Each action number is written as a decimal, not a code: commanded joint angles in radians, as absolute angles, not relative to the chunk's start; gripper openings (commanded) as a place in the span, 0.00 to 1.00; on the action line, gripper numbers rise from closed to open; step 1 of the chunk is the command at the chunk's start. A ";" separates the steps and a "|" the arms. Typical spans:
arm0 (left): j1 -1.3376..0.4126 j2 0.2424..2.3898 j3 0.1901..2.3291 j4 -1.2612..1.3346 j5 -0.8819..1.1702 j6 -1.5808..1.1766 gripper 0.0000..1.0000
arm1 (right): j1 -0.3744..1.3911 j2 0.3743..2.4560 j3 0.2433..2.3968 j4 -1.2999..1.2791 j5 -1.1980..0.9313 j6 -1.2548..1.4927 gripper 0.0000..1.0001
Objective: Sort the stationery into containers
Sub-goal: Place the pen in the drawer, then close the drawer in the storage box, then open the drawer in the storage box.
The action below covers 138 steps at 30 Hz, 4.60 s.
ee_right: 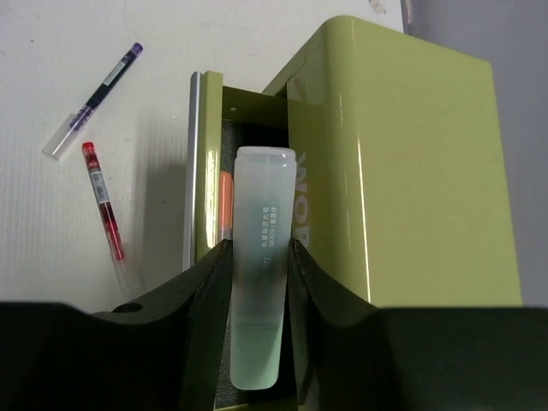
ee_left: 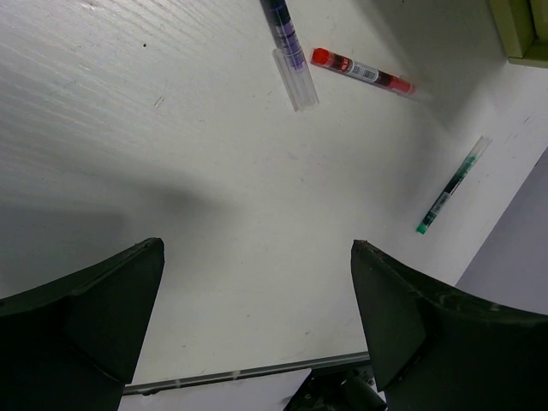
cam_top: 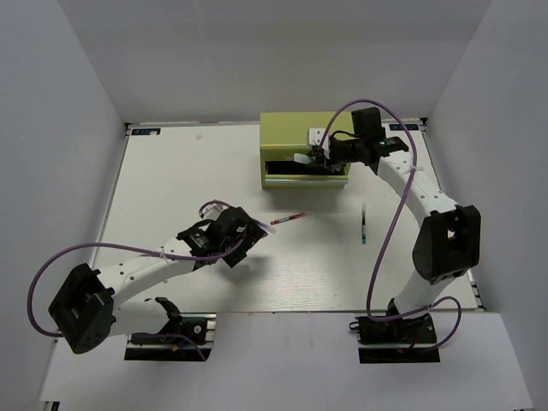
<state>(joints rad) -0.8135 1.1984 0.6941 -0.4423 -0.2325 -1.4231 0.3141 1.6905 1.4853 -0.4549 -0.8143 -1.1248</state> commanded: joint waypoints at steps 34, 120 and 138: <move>-0.703 1.532 0.948 -0.403 -0.120 -1.266 0.79 | 0.370 1.735 1.494 -0.710 -0.632 -1.108 0.00; -0.678 2.155 0.997 0.969 -0.258 -1.483 0.22 | 0.216 1.149 0.847 -0.233 -0.451 -0.565 0.64; -0.727 2.043 0.850 1.009 -0.239 -1.493 0.58 | 0.137 1.223 0.831 -0.256 -0.364 -0.336 0.80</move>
